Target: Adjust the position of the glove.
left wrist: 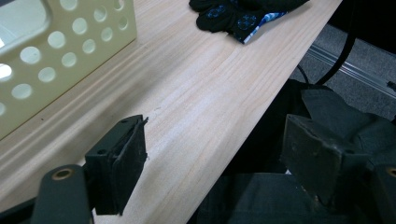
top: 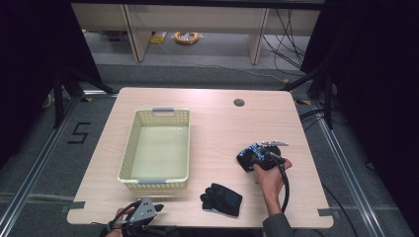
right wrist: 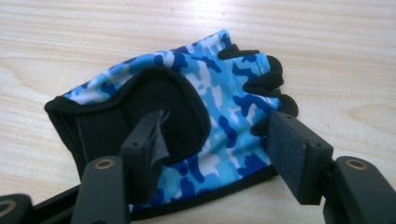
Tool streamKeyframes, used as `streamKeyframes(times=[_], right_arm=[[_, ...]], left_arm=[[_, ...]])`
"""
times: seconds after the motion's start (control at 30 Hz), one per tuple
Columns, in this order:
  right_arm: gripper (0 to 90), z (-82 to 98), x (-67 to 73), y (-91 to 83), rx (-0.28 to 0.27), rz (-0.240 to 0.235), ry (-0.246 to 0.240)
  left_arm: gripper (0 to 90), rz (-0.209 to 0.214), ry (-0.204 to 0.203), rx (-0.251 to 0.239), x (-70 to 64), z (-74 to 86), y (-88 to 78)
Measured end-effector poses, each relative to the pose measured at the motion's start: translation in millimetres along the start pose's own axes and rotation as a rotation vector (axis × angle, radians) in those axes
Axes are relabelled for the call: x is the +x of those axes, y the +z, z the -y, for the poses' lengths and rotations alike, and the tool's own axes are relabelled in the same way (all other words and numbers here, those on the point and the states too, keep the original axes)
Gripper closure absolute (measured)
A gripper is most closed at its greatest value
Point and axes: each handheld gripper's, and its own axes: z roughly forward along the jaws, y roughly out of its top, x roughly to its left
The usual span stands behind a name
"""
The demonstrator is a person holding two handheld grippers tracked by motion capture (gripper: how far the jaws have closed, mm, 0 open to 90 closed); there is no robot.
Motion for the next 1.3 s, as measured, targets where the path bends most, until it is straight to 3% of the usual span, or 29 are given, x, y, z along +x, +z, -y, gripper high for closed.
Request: streamKeyframes(times=[0.07, 0.13, 0.2, 0.23, 0.27, 0.33, 0.43, 0.5, 0.57, 0.6, 0.63, 0.67, 0.7, 0.8, 0.87, 0.93, 1.0, 1.03, 1.1, 1.23, 1.3], right_arm=[[44.6, -0.7, 0.4, 0.5, 0.000, -0.001, 0.000], [52.7, -0.2, -1.5, 1.0, -0.019, -0.022, -0.051], [57.5, -1.5, -0.6, 0.3, -0.006, -0.040, -0.046], [67.6, -1.8, -1.6, 1.1, -0.015, -0.030, -0.053], [71.5, -1.5, -3.7, 1.0, -0.019, -0.012, -0.082], [75.0, -1.1, -7.0, 1.8, -0.024, -0.021, -0.064], [78.8, -1.3, -10.0, 2.2, -0.037, -0.038, -0.083], [86.8, -1.5, -12.4, 2.8, -0.061, -0.041, -0.104], [87.6, -1.6, -15.4, 3.9, -0.075, -0.067, -0.105], [88.7, -2.1, -14.4, 2.7, -0.077, -0.069, -0.078], [88.7, -2.4, -16.5, 3.1, -0.093, -0.097, -0.081], [88.7, -2.8, -19.1, 1.3, -0.084, -0.084, -0.107], [88.7, -3.8, -17.3, 0.8, -0.108, -0.111, -0.077], [88.7, -7.4, -17.9, -7.6, -0.126, -0.136, -0.130], [88.7, -10.5, -15.3, -14.3, -0.153, -0.169, -0.132], [88.8, -12.8, -13.3, -23.6, -0.177, -0.187, -0.163], [88.7, -14.5, -12.2, -32.6, -0.208, -0.193, -0.220], [88.7, -14.4, -9.9, -38.1, -0.209, -0.195, -0.207], [88.7, -14.4, -7.3, -50.2, -0.222, -0.224, -0.215], [88.7, -12.9, -0.8, -72.1, -0.278, -0.259, -0.279], [88.7, -10.0, 4.8, -81.6, -0.280, -0.301, -0.287]], left_arm=[[21.8, 0.001, 0.006, 0.000, 0.1, 0.0, 0.2], [21.9, 0.005, -0.005, -0.016, -1.1, 0.3, 1.5], [21.9, 0.003, -0.005, -0.010, -1.0, 0.1, 1.1], [21.8, 0.003, -0.005, -0.009, -1.0, 0.2, 1.1], [21.9, 0.003, -0.004, -0.008, -1.0, 0.3, 1.0], [21.8, 0.005, -0.006, -0.012, -1.1, 0.3, 1.1], [21.9, 0.008, -0.005, -0.003, -1.2, 0.1, 1.0], [21.9, 0.005, -0.013, 0.013, -1.6, 0.4, 0.5], [22.0, 0.001, -0.010, 0.010, -1.2, 0.2, 0.7], [22.0, -0.005, 0.000, 0.005, -0.7, 0.0, 0.8], [22.0, 0.005, -0.018, -0.020, -1.9, 0.3, 1.6], [22.0, 0.005, 0.008, -0.001, 0.5, -0.1, 0.2], [22.0, 0.005, -0.001, 0.001, 0.1, 0.0, -0.1], [22.0, 0.005, 0.007, -0.001, 0.2, -0.2, -0.6], [22.0, 0.005, 0.006, -0.001, 0.1, -0.2, -0.6], [22.0, 0.005, 0.006, 0.000, 0.3, -0.1, -0.5], [22.0, 0.004, 0.007, 0.000, 0.5, -0.3, -0.6], [22.0, 0.004, -0.024, 0.001, -1.0, 0.1, -0.4], [22.0, 0.005, -0.023, 0.000, -0.9, 0.0, -0.2], [22.0, 0.003, -0.023, -0.005, -0.3, -0.7, 0.5], [22.1, 0.002, -0.025, -0.008, -0.3, -1.3, 1.2]])
